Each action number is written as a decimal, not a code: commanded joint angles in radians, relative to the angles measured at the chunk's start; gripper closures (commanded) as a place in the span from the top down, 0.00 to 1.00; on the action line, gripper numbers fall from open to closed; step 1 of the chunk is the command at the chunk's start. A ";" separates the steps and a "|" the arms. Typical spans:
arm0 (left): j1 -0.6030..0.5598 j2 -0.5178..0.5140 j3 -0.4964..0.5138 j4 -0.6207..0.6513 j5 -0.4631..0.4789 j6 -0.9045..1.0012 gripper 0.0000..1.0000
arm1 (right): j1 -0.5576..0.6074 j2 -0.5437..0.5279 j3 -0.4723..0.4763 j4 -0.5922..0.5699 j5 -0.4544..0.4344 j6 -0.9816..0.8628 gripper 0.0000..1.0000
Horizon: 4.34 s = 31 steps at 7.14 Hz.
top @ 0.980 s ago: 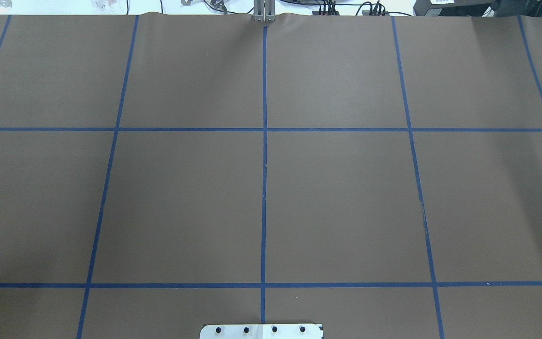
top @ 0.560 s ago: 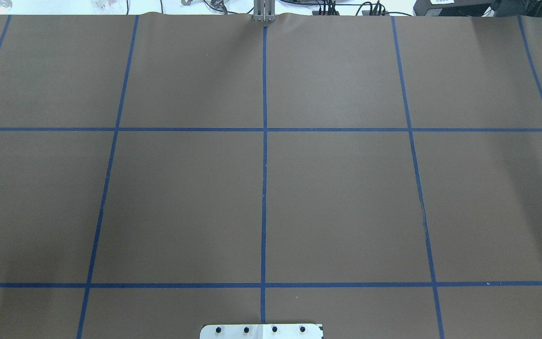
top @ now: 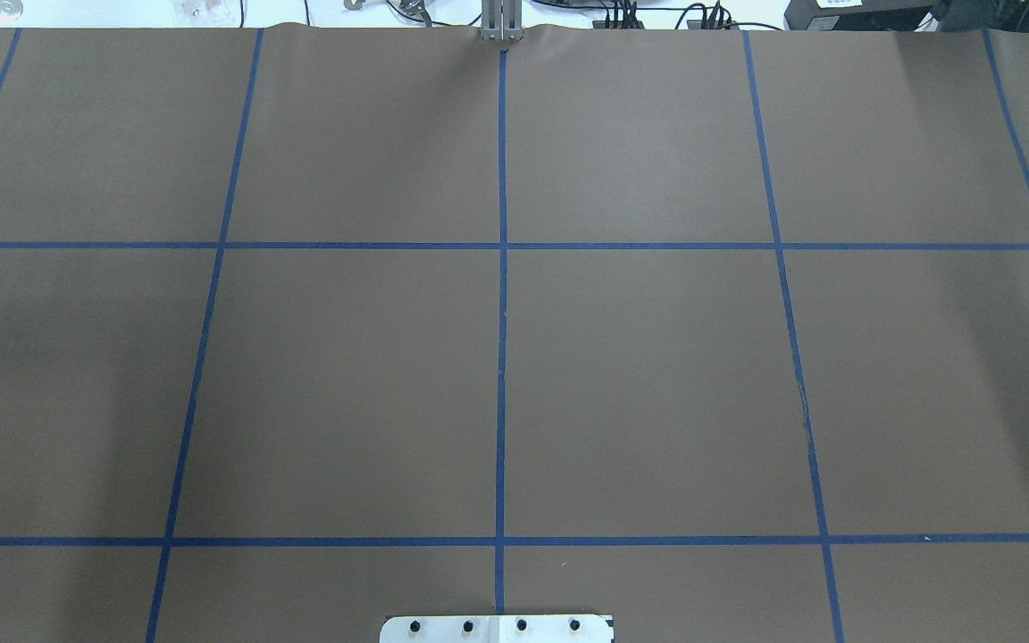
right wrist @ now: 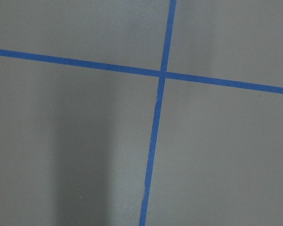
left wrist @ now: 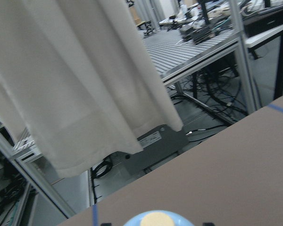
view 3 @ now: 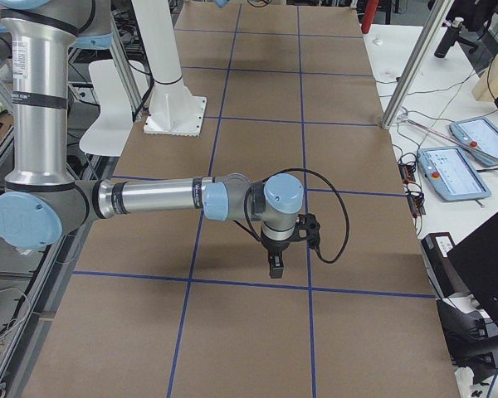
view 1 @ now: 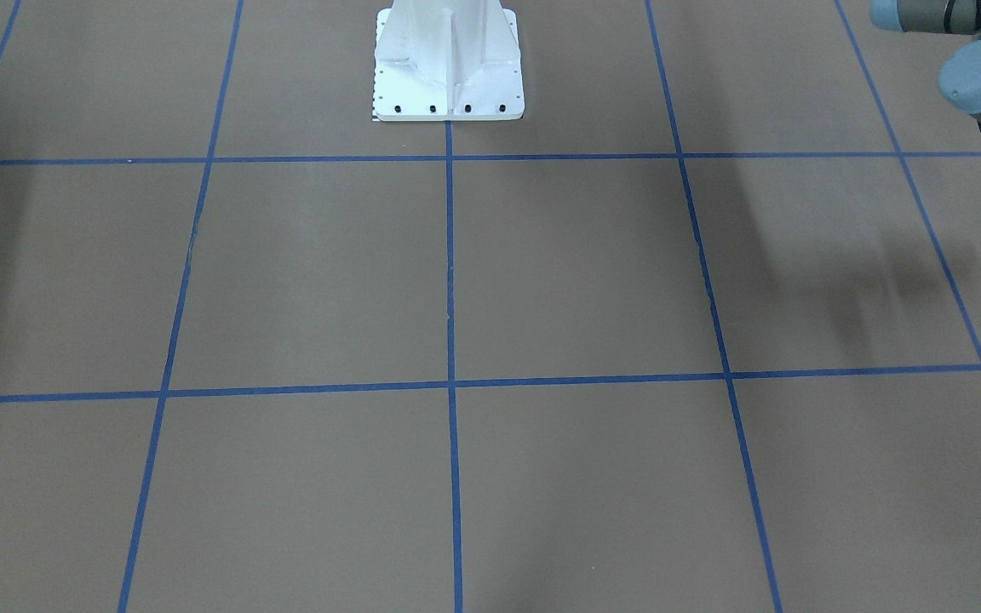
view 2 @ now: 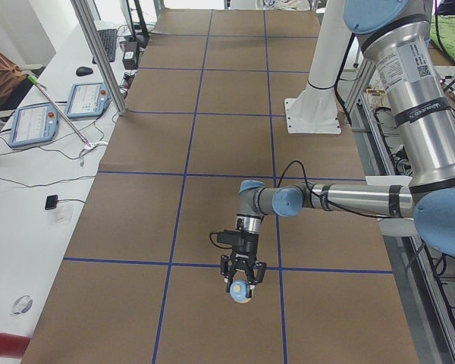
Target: Place and press bell with both arms
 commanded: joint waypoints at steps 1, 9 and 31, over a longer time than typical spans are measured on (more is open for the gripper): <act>-0.073 -0.254 0.008 -0.006 0.019 0.243 0.00 | -0.001 0.004 0.000 0.001 0.001 0.000 1.00; 0.217 -0.906 0.334 -0.728 0.021 0.602 0.00 | -0.034 0.019 0.008 0.002 -0.012 0.000 1.00; 0.070 -1.142 0.761 -0.750 -0.433 0.825 1.00 | -0.275 0.334 -0.047 0.060 -0.012 0.343 1.00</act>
